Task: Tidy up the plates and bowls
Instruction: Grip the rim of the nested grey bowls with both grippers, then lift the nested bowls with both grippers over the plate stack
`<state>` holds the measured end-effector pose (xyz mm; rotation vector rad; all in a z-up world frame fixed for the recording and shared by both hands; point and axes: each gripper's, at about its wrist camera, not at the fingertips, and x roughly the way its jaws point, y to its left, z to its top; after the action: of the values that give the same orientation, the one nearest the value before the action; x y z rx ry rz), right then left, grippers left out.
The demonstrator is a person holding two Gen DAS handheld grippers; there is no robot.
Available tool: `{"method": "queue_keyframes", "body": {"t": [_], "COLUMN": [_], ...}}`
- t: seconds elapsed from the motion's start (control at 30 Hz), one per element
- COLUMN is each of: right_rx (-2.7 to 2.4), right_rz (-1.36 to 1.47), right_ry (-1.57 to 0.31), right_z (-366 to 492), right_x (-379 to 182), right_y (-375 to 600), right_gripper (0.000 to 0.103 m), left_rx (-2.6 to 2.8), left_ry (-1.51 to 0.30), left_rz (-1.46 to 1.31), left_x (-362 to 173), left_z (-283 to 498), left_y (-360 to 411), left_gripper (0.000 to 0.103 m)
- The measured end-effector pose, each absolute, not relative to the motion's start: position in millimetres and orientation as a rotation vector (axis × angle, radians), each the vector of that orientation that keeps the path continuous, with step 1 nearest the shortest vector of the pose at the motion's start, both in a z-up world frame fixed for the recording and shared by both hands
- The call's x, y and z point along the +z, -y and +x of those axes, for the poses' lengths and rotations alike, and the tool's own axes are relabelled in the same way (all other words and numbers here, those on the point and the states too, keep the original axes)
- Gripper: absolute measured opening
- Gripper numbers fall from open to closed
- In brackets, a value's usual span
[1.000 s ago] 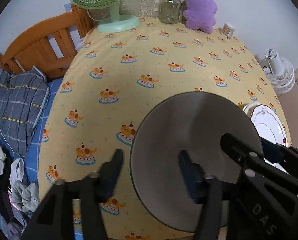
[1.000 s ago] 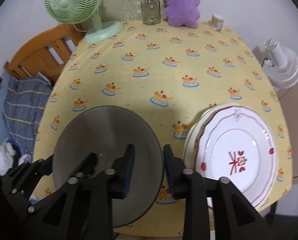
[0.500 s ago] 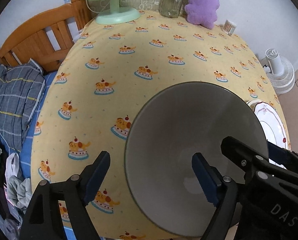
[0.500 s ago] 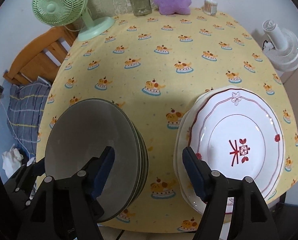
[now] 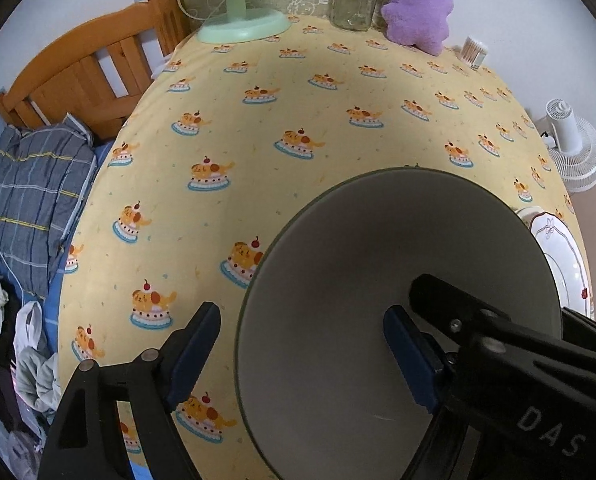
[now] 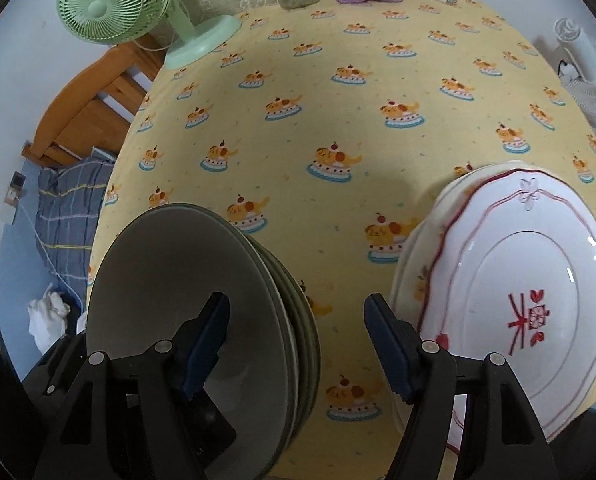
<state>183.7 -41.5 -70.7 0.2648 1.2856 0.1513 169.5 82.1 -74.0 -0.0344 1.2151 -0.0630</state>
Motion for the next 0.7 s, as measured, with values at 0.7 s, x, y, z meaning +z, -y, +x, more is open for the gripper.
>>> {"method": "queue_keyframes", "body": {"t": [0.7], "right_rx": [0.143], "right_rz": [0.233], "right_ry": [-1.282], "right_z": [190], "right_x": [-69], "right_y": [26], "right_gripper": [0.049], "left_rx": [-0.163], "left_ry": [-1.209], "left_rz": [-0.037], "left_x": [-69], "left_z": [172], "left_y": [-77], "left_gripper": [0.062]}}
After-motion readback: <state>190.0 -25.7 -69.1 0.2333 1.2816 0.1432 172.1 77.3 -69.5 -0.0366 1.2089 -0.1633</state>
